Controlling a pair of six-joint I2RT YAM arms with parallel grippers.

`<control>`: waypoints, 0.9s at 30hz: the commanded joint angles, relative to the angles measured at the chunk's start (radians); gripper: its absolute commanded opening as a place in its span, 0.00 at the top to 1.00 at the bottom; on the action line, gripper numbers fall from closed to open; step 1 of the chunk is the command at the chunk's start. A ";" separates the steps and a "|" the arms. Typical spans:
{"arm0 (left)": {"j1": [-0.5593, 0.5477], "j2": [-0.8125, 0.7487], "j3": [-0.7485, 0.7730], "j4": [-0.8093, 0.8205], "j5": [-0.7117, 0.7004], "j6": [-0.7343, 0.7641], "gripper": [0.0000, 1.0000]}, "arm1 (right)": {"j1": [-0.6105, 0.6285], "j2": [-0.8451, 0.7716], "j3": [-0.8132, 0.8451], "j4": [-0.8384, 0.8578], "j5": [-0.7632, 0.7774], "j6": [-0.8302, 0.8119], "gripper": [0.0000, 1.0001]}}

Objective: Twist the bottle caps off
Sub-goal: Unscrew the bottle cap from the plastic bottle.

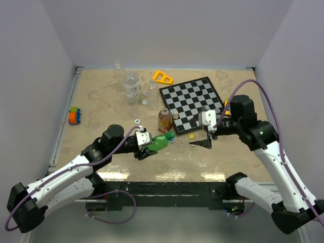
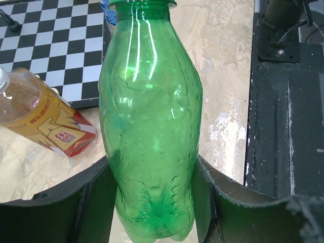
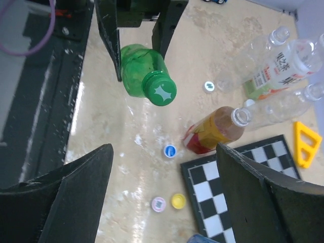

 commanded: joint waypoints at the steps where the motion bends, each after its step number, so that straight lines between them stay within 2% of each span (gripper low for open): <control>1: 0.002 -0.032 -0.012 0.057 -0.043 -0.042 1.00 | -0.026 0.063 0.032 0.119 -0.107 0.317 0.14; 6: 0.002 -0.038 -0.016 0.101 -0.074 -0.079 1.00 | -0.026 0.127 0.055 0.133 -0.090 0.388 0.14; 12: 0.001 -0.045 -0.018 0.104 -0.100 -0.088 1.00 | -0.026 0.202 0.099 0.081 -0.050 0.359 0.15; 27: -0.002 -0.038 -0.027 0.113 -0.117 -0.093 1.00 | -0.026 0.241 0.114 0.064 -0.027 0.363 0.16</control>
